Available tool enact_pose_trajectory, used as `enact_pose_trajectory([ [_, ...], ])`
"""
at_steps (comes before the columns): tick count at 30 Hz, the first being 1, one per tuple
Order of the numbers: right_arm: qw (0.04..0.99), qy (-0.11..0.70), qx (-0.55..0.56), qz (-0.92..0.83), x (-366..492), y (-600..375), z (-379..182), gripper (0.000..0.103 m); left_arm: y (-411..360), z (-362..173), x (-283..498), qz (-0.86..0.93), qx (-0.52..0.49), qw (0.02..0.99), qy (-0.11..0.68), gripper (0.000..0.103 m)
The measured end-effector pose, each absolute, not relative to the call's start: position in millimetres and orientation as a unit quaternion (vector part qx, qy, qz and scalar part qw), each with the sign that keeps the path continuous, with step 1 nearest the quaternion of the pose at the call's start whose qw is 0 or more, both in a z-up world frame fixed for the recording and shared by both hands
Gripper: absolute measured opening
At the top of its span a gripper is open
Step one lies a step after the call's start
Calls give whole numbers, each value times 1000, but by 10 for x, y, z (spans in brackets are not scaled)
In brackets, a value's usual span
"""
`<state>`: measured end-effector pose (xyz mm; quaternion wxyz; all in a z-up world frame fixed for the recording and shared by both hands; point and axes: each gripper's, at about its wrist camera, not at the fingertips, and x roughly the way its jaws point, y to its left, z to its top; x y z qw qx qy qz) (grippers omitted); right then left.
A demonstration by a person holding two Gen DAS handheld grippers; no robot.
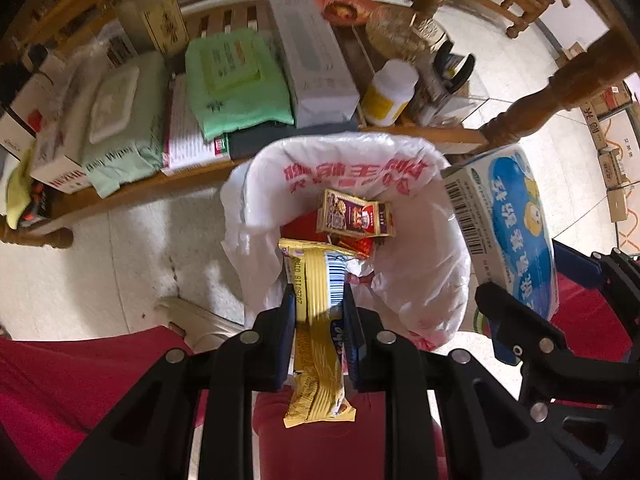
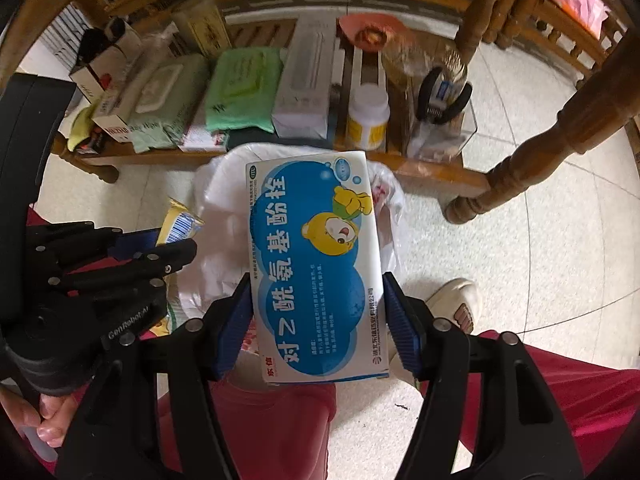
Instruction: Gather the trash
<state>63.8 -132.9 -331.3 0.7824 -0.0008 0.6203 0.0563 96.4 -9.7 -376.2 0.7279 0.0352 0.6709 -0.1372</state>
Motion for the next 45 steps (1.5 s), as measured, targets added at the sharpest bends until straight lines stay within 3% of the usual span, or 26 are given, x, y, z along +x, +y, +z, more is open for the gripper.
enact_pose_trajectory([
  [17, 739, 671, 8, 60, 963, -1271, -3966, 62, -33, -4358, 1239, -110, 3, 676, 729, 22],
  [20, 734, 677, 12, 60, 982, -1281, -4019, 62, -26, -4398, 1258, -104, 2, 669, 736, 26],
  [22, 732, 679, 15, 54, 995, -1296, -4048, 62, -13, -4399, 1258, -98, 4, 670, 736, 40],
  [25, 730, 681, 26, 52, 1006, -1330, -4068, 62, 1, -4401, 1253, -94, 0, 668, 738, 48],
  [33, 730, 681, 28, 45, 998, -1338, -4051, 64, 17, -4358, 1244, -79, 15, 677, 732, 58],
  [39, 740, 670, 35, 36, 972, -1386, -3929, 72, 69, -4222, 1266, -67, 17, 691, 719, 70],
  [45, 764, 643, 40, 32, 848, -1425, -3645, 77, 81, -3907, 1186, -57, 44, 726, 684, 75],
])
